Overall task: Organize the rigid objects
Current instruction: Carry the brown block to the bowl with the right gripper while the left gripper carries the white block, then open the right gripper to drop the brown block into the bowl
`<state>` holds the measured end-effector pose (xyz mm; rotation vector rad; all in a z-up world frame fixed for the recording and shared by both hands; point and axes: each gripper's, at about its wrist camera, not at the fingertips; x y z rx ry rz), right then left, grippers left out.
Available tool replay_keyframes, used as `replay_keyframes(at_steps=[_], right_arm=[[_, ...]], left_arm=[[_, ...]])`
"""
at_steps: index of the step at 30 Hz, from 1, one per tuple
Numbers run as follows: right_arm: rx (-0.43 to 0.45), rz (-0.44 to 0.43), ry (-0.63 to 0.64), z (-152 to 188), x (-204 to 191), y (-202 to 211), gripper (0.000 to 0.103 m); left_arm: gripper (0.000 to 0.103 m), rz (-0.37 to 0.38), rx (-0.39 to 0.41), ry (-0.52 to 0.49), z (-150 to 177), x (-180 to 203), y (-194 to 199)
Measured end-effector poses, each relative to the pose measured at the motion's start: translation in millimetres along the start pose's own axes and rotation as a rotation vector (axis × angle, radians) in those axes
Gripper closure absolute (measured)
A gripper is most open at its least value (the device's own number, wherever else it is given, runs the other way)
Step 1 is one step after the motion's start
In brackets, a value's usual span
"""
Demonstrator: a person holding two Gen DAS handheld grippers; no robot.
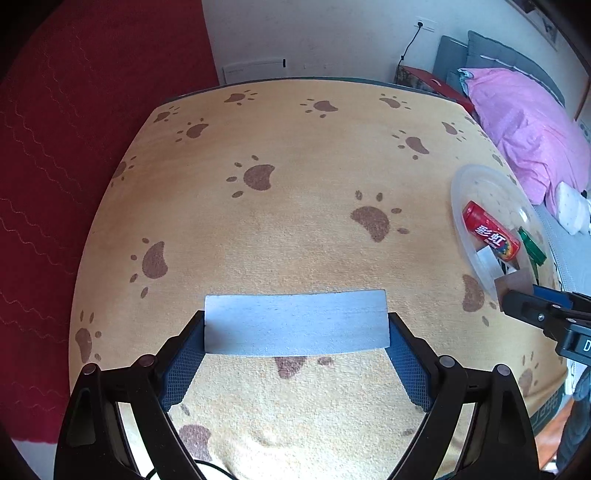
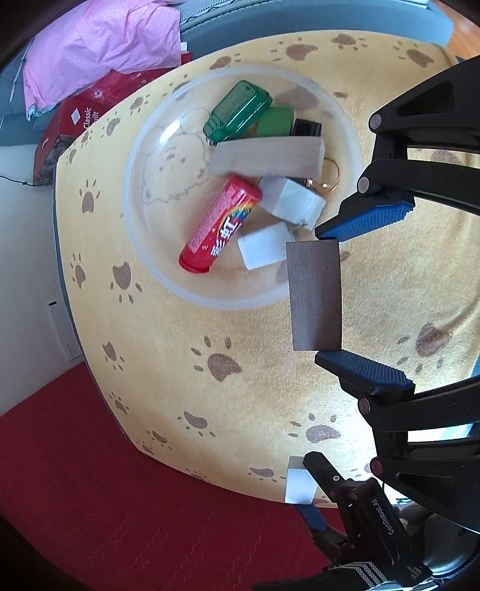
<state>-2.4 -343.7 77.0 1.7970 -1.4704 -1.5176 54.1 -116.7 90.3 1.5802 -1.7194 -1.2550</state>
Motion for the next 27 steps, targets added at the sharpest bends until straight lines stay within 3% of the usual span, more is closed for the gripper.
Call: replay_keyframes(at_steps=[13, 27], right_arm=[[0.036, 0.04, -0.074, 6.7, 68.0, 37.9, 0.04], [0.042, 0.045, -0.041, -11.3, 97.5, 46.2, 0.04]], left_arm=[[0.011, 0.016, 0.002, -0.002, 3.6, 45.0, 16.8], [0.011, 0.027, 0.011, 0.003, 7.3, 86.1, 29.0]])
Point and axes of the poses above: each gripper's, at about its wrist camera, not at the fingertips, and y roughly against the way its jaws point, x to its right, z to its underside, and after that the axes turned 14 degrees about -z, right-handed
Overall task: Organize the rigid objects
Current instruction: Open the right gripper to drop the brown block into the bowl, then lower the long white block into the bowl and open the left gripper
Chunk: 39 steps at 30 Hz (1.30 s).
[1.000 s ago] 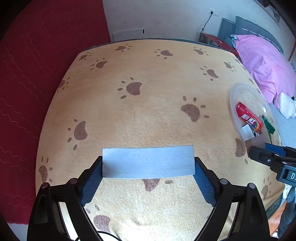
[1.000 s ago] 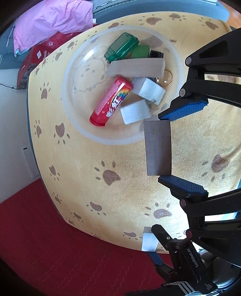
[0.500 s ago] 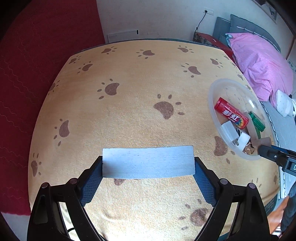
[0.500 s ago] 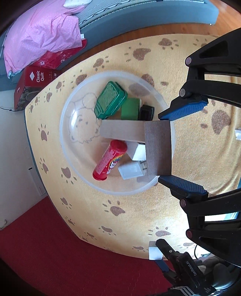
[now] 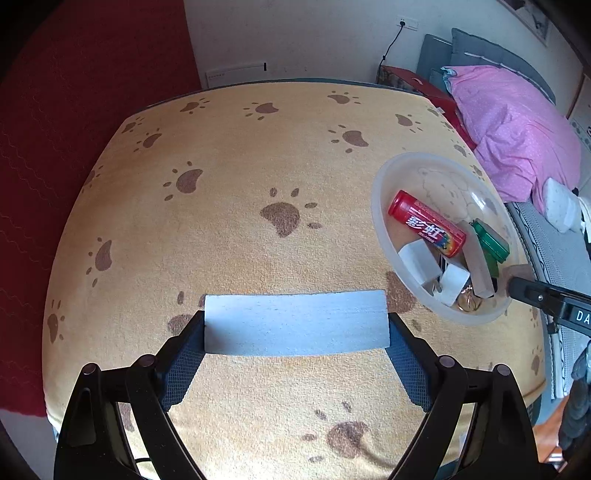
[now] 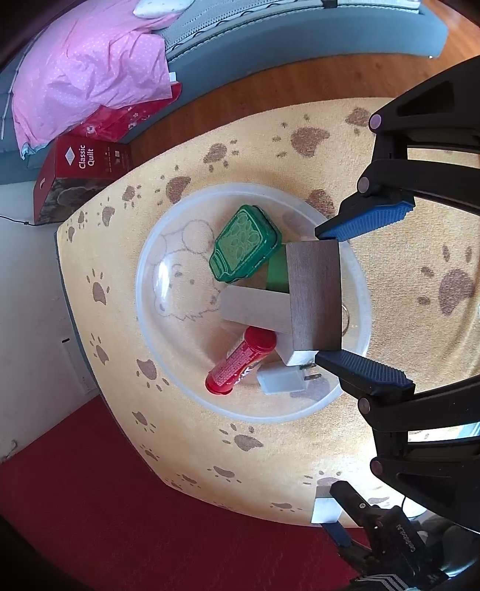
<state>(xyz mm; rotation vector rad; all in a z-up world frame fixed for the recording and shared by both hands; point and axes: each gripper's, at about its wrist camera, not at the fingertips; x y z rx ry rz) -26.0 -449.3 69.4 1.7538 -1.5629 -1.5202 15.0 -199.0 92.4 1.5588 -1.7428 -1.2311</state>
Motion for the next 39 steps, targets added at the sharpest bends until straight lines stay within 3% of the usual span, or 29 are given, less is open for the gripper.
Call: replay_keyframes(at_steps=[8, 11, 17, 39], right_arm=[[-0.003, -0.057, 0.012, -18.1, 1.3, -11.8, 0.039], [-0.001, -0.068, 0.009, -20.8, 2.0, -13.7, 0.032], [0.014, -0.068, -0.023, -10.5, 16.6, 0.4, 0.03], [0.029, 0.015, -0.122, 26.0, 65.2, 29.9, 0.03]], left_arm=[[0.011, -0.004, -0.007, 0.0, 2.0, 14.2, 0.9], [0.011, -0.004, -0.009, -0.003, 1.6, 19.3, 0.1], [0.011, 0.004, -0.008, -0.018, -1.7, 30.9, -0.3], [0.011, 0.119, -0.01, -0.138, -19.3, 95.7, -3.9]])
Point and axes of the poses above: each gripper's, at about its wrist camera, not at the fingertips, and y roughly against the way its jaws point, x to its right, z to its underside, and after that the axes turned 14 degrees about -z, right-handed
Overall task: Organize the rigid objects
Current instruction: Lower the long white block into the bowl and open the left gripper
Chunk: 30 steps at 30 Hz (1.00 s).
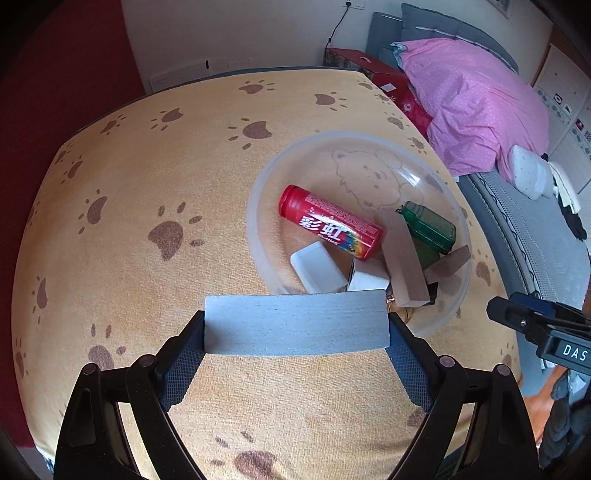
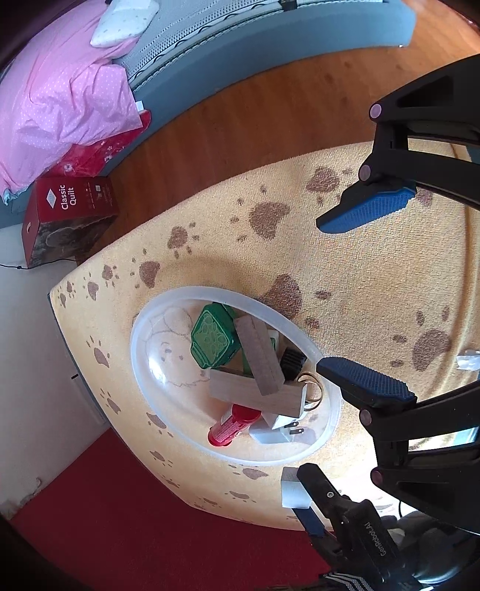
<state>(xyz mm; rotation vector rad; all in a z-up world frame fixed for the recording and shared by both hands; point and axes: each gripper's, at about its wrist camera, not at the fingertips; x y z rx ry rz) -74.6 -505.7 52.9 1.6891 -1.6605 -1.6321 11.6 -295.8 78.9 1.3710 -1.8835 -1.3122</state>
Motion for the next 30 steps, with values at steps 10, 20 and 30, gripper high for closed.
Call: replay_keyframes(at_steps=[10, 20, 30], right_arm=[[-0.013, -0.001, 0.0, 2.3, 3.2, -1.0, 0.03], [-0.043, -0.013, 0.048, 5.0, -13.6, -9.5, 0.024], [-0.049, -0.013, 0.076, 9.4, -27.6, -13.4, 0.001]], left_arm=[[0.011, 0.045, -0.018, -0.017, -21.4, 16.1, -13.9], [0.011, 0.059, -0.026, -0.038, -24.2, 18.8, -17.3], [0.002, 0.047, 0.035, -0.032, -20.3, 5.3, 4.0]])
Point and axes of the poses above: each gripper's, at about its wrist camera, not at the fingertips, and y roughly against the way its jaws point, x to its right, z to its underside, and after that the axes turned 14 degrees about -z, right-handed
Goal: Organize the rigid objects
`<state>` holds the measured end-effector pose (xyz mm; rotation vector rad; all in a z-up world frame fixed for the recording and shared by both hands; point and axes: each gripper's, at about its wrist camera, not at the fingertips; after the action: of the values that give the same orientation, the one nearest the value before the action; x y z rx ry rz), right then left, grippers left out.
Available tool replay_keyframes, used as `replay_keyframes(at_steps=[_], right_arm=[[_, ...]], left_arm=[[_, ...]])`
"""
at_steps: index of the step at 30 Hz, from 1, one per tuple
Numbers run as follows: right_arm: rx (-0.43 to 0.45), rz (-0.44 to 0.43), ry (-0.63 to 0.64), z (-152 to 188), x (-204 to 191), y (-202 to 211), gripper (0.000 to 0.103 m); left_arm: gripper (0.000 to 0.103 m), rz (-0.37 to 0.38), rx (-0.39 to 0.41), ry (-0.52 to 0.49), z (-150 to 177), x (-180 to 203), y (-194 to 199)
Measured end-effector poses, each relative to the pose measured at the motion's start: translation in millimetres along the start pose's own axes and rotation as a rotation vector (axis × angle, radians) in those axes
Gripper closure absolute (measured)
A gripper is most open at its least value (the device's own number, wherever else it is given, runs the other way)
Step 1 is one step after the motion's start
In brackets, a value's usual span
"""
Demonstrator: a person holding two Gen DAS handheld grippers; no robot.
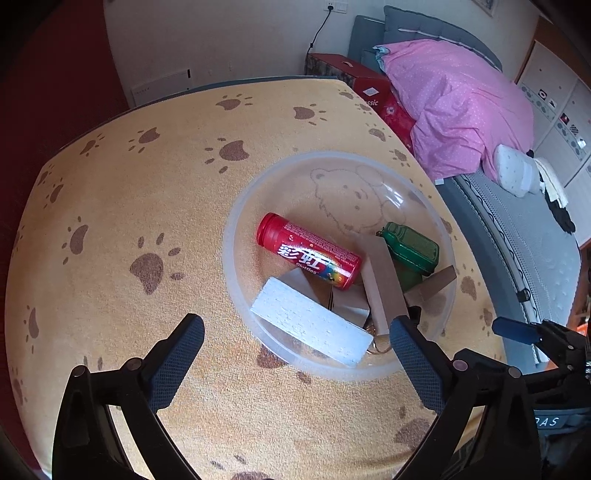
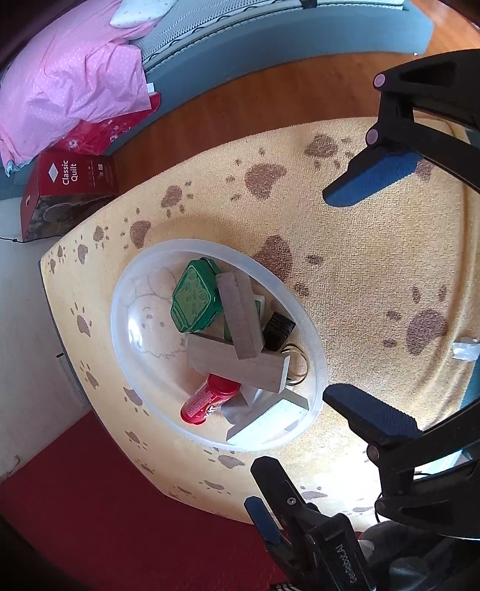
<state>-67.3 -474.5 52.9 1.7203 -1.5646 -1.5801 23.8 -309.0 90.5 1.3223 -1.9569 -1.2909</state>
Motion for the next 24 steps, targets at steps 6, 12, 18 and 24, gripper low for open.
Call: replay_keyframes(at_steps=[6, 12, 18, 24], right_arm=[[-0.034, 0.024, 0.037, -0.5, -5.7, -3.8, 0.0], [0.006, 0.071, 0.102, 2.3, -16.4, 7.9, 0.0], [0.069, 0.114, 0.158, -0.3, -26.8, 24.6, 0.0], [0.105, 0.114, 0.192, -0.5, -35.4, 36.4, 0.0]], left_arm=[[0.002, -0.027, 0.075, -0.023, -0.6, 0.8, 22.9], [0.001, -0.097, 0.132, -0.028, -1.3, 0.7, 42.4], [0.001, -0.193, 0.172, -0.035, -1.0, 1.8, 60.4], [0.001, -0.32, 0.147, -0.004, -0.8, 0.6, 72.8]])
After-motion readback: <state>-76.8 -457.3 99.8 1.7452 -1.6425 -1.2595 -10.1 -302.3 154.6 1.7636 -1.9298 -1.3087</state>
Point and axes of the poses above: each gripper's, at about its wrist camera, not at the fingertips, and y roughly against the way its jaws point, x to its right, z to its underside, and after that the axes turned 14 degrees about -z, right-handed
